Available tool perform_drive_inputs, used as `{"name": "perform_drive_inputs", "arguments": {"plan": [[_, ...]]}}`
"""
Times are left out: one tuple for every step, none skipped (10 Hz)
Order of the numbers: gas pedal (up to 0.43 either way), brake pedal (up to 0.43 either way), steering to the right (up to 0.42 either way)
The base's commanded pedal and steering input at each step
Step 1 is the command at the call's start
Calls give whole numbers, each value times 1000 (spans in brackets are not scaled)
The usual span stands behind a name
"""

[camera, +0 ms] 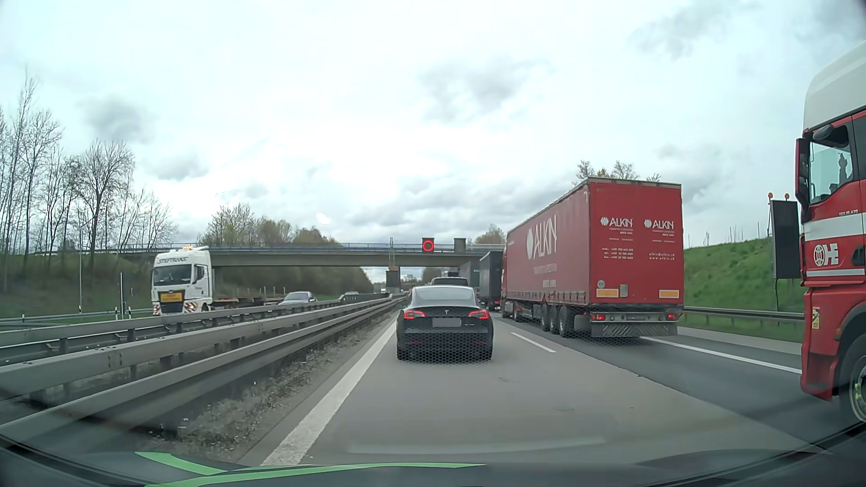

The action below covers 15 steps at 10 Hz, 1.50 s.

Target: Follow the waypoints while adhering to traffic rules and regulations

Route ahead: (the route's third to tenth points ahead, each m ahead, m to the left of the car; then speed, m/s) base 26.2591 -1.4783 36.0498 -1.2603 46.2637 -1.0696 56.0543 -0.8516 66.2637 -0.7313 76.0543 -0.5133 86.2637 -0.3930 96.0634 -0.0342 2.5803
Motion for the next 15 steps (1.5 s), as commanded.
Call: {"name": "perform_drive_inputs", "arguments": {"plan": [[0,0,-1],[0,0,-1],[8,0,-1],[47,0,-1],[59,0,-1],[67,0,-1],[79,0,-1],[79,0,-1],[79,0,-1],[79,0,-1],[87,0,-1],[87,0,-1],[87,0,-1],[87,0,-1],[87,0,-2]]}}
